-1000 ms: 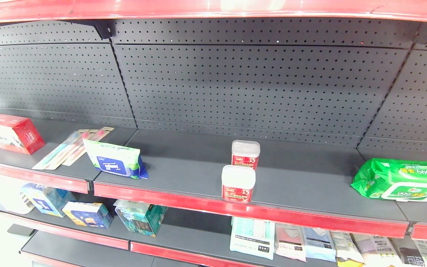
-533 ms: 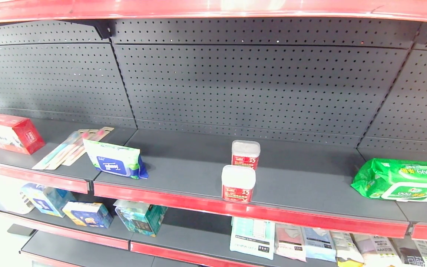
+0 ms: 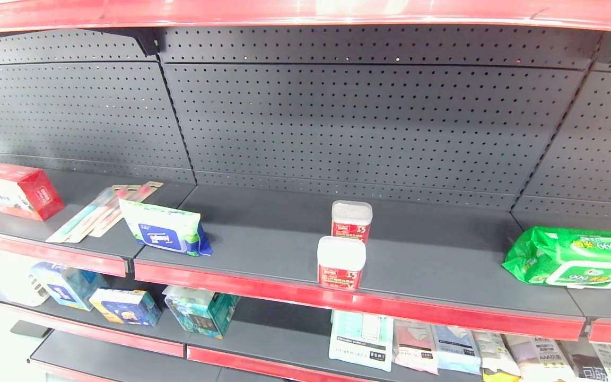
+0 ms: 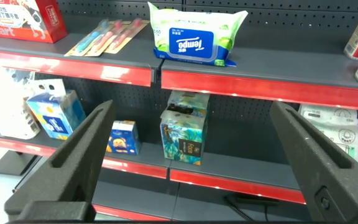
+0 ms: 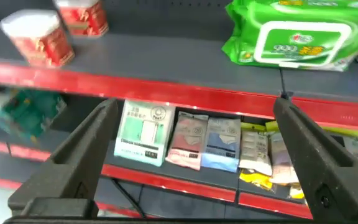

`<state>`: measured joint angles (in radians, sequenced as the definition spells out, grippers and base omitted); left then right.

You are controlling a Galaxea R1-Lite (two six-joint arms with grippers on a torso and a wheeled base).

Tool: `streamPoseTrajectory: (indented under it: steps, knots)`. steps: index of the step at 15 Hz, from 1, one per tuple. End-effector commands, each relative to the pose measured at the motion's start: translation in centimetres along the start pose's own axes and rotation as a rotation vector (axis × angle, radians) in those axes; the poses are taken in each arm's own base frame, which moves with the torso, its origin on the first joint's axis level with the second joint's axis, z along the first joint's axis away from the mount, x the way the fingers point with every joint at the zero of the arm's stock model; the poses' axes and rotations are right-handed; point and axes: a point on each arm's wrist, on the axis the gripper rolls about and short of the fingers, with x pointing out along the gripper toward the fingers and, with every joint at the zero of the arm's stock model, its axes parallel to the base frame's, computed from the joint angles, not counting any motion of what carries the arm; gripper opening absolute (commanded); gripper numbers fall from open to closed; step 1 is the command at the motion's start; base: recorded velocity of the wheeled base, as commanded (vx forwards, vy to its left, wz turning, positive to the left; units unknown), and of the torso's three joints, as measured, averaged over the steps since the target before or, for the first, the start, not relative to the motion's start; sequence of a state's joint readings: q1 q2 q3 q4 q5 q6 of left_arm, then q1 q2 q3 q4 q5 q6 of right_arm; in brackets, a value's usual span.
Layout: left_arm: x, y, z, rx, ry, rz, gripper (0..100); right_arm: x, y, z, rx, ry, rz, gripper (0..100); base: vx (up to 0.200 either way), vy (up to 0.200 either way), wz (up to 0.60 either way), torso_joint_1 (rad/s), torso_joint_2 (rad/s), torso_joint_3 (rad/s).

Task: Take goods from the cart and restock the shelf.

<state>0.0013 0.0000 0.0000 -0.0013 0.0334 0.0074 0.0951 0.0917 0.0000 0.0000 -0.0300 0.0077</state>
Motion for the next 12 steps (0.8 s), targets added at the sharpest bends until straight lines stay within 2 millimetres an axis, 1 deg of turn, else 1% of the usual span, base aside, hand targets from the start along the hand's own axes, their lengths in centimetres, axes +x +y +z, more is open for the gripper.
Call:
streamPoseTrajectory:
  steps: [1, 12]
  knots:
    - [0.0, 0.0, 0.0, 0.0, 0.0, 0.001, 100, 0.05, 0.0, 0.0, 0.0, 0.008, -0.001, 100, 0.0, 0.0, 0.0, 0.0, 0.0, 0.0]
    - [0.0, 0.0, 0.0, 0.0, 0.0, 0.001, 100, 0.05, 0.01, 0.0, -0.005, 0.008, 0.002, 100, 0.0, 0.0, 0.0, 0.0, 0.0, 0.0]
